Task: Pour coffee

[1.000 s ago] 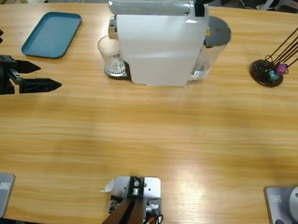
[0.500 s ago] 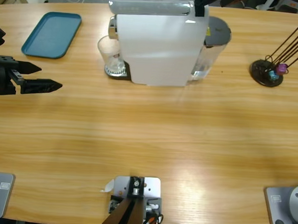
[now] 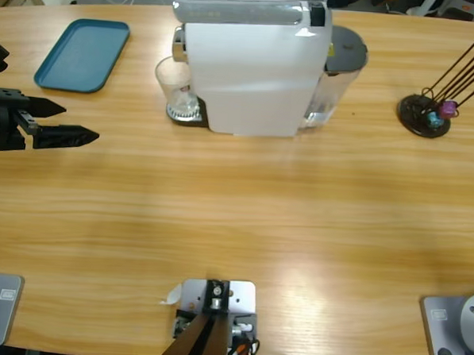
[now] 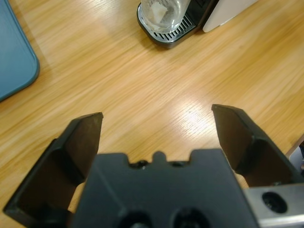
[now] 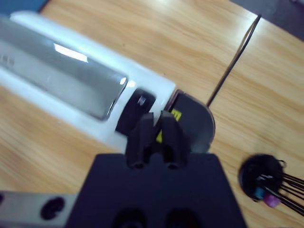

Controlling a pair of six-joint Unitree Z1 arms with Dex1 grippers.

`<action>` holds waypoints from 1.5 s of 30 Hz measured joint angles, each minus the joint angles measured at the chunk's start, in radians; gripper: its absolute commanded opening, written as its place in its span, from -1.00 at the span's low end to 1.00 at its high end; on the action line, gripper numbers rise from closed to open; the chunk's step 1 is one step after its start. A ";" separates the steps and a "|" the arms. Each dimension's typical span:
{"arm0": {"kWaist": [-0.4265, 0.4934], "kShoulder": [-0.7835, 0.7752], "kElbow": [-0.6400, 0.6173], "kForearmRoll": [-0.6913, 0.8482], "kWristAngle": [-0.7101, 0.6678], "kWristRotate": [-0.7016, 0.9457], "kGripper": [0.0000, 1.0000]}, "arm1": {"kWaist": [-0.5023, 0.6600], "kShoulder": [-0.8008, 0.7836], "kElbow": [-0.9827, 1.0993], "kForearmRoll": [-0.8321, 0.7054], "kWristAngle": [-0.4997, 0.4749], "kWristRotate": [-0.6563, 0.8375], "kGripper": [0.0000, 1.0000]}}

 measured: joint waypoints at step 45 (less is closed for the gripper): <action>-0.035 -0.086 -0.053 0.095 -0.028 0.114 0.99 | -0.055 -0.041 -0.310 0.265 0.121 0.015 -1.00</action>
